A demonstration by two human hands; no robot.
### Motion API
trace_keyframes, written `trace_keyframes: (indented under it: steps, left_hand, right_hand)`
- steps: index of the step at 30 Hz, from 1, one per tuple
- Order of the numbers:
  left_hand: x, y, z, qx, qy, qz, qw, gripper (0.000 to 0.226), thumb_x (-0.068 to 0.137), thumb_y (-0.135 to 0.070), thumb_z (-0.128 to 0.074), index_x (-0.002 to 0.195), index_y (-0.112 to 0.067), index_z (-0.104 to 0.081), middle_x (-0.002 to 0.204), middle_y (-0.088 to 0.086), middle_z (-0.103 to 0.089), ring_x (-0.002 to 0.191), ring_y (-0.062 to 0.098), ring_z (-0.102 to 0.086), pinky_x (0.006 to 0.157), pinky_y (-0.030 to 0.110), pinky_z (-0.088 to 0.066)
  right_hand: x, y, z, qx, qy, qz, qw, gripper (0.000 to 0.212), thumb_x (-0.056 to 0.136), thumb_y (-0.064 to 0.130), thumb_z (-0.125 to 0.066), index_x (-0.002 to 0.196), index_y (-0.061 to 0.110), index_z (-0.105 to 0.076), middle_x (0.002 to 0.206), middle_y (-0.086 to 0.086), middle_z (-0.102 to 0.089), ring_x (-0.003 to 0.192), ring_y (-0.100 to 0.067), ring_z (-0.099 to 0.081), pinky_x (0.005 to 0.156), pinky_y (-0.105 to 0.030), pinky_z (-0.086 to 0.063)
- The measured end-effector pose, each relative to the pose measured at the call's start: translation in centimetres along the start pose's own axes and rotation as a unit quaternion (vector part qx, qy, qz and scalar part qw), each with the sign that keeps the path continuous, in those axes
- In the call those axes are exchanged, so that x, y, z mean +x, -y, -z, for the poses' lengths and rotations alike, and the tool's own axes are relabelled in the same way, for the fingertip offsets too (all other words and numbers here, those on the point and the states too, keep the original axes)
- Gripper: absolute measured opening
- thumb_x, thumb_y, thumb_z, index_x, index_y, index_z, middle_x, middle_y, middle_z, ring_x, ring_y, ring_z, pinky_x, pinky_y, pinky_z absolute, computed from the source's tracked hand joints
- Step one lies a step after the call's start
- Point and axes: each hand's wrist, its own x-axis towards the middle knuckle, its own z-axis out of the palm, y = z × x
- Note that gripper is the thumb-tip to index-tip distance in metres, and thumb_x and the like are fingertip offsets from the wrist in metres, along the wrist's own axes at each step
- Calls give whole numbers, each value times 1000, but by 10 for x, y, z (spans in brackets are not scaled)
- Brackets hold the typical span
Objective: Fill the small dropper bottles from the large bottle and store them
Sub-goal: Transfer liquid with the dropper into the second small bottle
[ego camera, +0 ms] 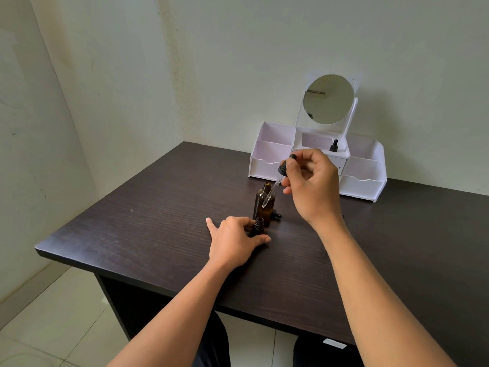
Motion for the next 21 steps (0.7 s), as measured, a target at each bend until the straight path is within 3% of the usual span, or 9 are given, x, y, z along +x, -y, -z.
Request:
trace_keyframes:
  steps: [7,21]
  left_hand:
    - [1,0,-1,7,1,0,1000,42,77,-61,-74,110,-36,-72,100,-13,-73,109,7,-61,119,56,12]
    - [2,2,-2,5,-1,-10,1000,39,77,-61,-73,109,-37,-72,101,-14,-73,108,6,-61,118,56,13]
  right_hand:
    - [-12,-11,-5,-26,0,9,1000,18,96,17,-62,90,33,-56,83,2,-68,71,-27,-68,63,-47,-60]
    - [-16,-20,-9,-41,9,3,999,19,95,17,-63,90,34,-56,85,1,-69,73,-24,-69,66,-49,-59]
